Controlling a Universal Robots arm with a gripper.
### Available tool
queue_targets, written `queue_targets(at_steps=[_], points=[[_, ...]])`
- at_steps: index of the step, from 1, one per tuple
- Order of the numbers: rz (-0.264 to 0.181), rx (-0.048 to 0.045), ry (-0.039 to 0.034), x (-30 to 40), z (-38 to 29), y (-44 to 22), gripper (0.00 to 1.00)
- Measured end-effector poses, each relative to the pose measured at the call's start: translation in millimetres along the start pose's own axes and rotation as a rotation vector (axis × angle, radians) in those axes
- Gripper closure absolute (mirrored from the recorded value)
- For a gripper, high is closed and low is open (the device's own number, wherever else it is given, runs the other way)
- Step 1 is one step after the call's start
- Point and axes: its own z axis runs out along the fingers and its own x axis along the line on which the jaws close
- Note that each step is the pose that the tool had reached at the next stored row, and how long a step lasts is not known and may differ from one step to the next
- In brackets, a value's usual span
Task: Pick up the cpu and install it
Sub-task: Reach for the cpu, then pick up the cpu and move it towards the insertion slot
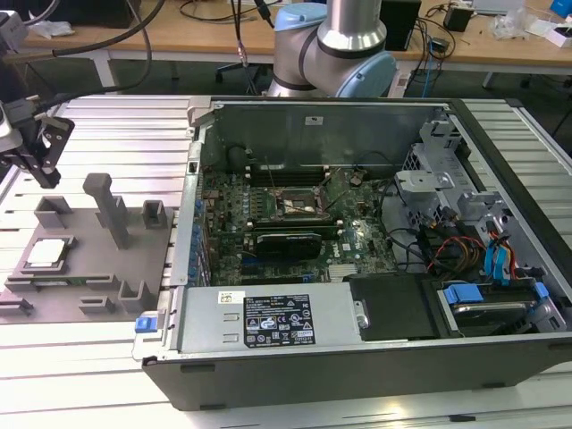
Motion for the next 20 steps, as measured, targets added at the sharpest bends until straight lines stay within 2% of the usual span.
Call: queue_targets(at_steps=[17, 18, 20], points=[[0.0, -0.0013, 0.0002, 0.1, 0.3, -0.1, 0.89], [0.0, -0.0013, 0.0001, 0.2, 1.4, -0.2, 0.89], [0.0, -0.0011, 0.0002, 3.1, 7.8, -0.6, 0.89]])
